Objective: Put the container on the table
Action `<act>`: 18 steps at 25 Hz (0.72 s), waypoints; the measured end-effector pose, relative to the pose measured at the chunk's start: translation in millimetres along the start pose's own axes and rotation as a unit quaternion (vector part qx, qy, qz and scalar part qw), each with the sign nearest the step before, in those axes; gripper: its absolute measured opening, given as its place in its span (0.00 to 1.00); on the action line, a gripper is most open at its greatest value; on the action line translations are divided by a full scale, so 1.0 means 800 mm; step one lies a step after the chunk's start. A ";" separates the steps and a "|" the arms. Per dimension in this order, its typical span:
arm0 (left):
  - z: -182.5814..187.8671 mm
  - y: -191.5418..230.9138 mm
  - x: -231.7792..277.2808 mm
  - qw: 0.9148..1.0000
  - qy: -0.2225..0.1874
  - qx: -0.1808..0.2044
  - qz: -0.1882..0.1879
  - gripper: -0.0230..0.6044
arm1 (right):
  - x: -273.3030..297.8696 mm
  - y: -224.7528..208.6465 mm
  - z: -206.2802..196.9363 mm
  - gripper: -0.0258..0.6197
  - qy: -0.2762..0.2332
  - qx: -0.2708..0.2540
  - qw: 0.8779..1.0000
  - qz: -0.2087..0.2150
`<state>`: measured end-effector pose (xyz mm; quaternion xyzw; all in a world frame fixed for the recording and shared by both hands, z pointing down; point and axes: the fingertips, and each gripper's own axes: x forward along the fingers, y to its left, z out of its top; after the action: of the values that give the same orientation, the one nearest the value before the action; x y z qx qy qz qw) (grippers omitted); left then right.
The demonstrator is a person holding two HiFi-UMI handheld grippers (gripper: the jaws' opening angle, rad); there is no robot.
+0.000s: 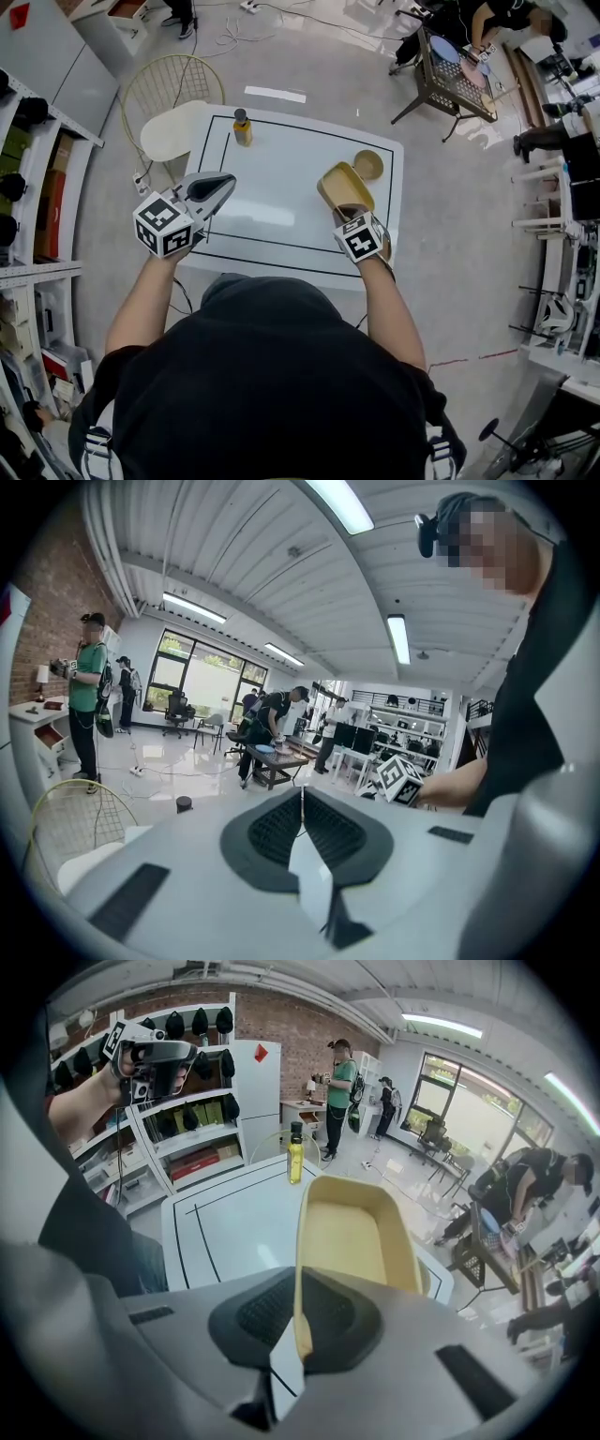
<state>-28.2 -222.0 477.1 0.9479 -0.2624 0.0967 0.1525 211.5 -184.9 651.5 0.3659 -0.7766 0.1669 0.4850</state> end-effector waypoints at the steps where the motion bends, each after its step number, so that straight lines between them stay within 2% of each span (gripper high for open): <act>1: -0.001 0.002 0.000 1.000 0.001 -0.001 0.001 0.05 | 0.003 0.000 -0.001 0.06 0.003 0.001 1.000 0.001; 18: -0.015 0.019 -0.008 1.000 0.012 -0.013 0.016 0.05 | 0.067 0.011 -0.017 0.06 0.040 -0.010 0.999 0.032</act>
<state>-43.0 -227.6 490.0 0.9404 -0.2766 0.1070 0.1663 199.5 -192.0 705.4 0.3291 -0.7695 0.1892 0.5136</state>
